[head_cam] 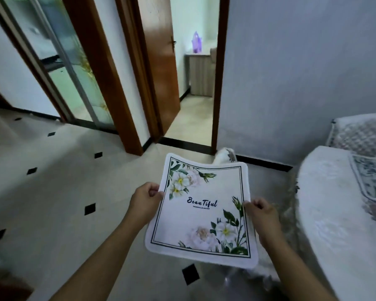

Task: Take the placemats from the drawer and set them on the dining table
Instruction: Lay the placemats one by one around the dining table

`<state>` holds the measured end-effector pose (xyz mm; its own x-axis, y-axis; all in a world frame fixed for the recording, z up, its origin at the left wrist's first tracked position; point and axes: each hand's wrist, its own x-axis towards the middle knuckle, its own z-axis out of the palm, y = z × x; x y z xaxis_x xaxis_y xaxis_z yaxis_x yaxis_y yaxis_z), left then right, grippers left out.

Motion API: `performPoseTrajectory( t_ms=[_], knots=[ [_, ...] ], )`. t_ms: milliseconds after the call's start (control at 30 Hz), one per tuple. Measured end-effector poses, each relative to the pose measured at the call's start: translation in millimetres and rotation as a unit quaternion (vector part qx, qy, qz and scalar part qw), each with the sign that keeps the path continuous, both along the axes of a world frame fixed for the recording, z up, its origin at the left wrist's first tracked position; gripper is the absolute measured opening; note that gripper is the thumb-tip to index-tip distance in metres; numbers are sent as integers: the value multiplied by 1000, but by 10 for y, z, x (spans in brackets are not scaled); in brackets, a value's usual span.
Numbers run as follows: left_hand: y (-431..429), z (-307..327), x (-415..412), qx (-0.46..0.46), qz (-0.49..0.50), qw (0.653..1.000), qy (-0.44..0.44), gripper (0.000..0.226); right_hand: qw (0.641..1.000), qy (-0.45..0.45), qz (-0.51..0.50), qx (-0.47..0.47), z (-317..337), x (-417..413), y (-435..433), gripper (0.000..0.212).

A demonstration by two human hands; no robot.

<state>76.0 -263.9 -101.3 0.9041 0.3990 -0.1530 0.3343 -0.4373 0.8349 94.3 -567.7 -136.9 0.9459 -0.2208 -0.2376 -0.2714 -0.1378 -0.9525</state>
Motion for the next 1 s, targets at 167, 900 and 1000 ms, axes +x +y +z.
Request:
performPoseTrajectory(
  t_ms=[167,900,1000],
  knots=[
    [-313,-101,1348,-29,-167,986,5,20,988,19,-154,-4,-166,396,-179,29],
    [-4305,-582,3308,10,-554,832,13,19,807,76,-582,72,-858,152,-1660,29],
    [-4710,-768,3599,27,-547,836,24,15,806,79,-578,99,-1022,428,-2023,24]
  ],
)
